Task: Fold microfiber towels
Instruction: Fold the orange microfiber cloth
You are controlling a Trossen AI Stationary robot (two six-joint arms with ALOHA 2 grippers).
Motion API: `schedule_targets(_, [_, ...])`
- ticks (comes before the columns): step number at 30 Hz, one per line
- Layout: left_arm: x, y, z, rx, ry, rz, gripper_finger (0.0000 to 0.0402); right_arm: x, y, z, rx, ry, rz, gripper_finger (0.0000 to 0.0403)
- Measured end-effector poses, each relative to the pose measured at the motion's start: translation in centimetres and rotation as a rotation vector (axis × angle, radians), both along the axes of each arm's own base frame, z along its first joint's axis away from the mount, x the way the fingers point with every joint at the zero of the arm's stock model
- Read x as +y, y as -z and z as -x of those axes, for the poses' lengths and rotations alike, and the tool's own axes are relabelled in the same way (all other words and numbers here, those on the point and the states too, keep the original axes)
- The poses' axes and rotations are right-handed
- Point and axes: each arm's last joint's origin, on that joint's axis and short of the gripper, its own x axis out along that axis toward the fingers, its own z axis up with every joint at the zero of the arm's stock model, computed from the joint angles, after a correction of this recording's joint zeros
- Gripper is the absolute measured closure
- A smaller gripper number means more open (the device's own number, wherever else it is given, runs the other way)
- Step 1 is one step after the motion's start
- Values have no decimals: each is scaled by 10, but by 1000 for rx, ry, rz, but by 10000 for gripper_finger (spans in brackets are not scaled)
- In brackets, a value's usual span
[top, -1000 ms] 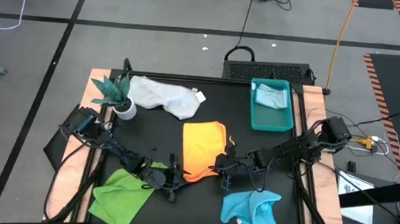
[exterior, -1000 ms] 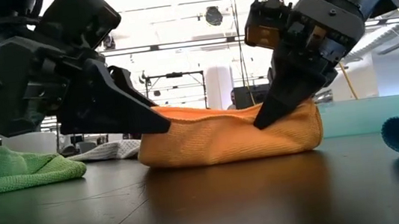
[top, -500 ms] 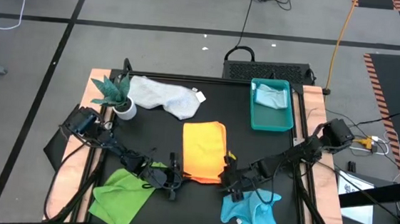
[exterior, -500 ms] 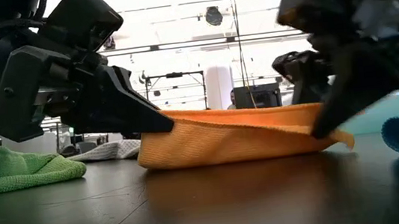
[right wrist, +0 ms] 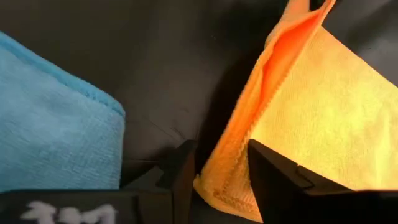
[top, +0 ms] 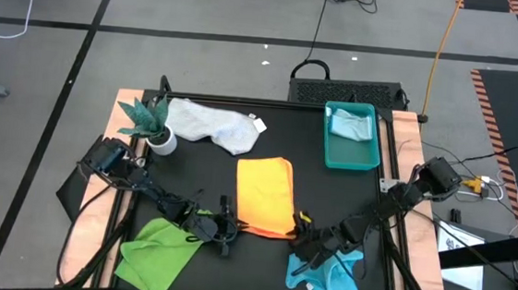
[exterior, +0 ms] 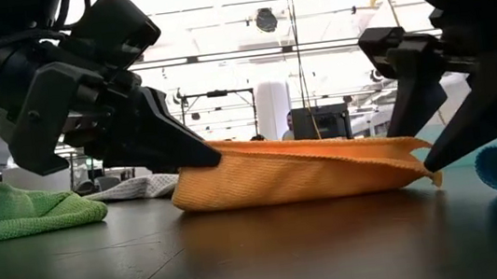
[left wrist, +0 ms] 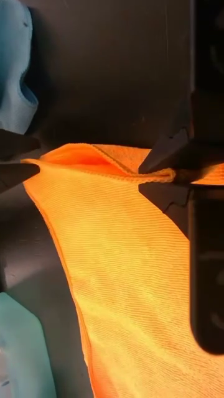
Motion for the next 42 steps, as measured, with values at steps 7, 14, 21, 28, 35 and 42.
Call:
schedule_targets(7, [-1,1,1,11,3,-4,394,-4,2,2,27,18,45,298])
schedule_targets(14, [-3,1,3,20,14,-11,396,-4,2,2,27,38,28,339])
schedule_targets(21, [-6,-18,10,47,106,18,396,-3,1,2,14,98,-39,398])
schedule_targets(28, [-8,-50,20,64,304,158,387,1,-33,-1,-52,54,-353,400])
schedule_targets(35, [-9,-81,29,-6,356,263,393,-2,-68,0,-110,33,-640,402])
schedule_targets(42, [19,-73,29,59,29,93,395,-41,-58,-5,-78,428,-573,402])
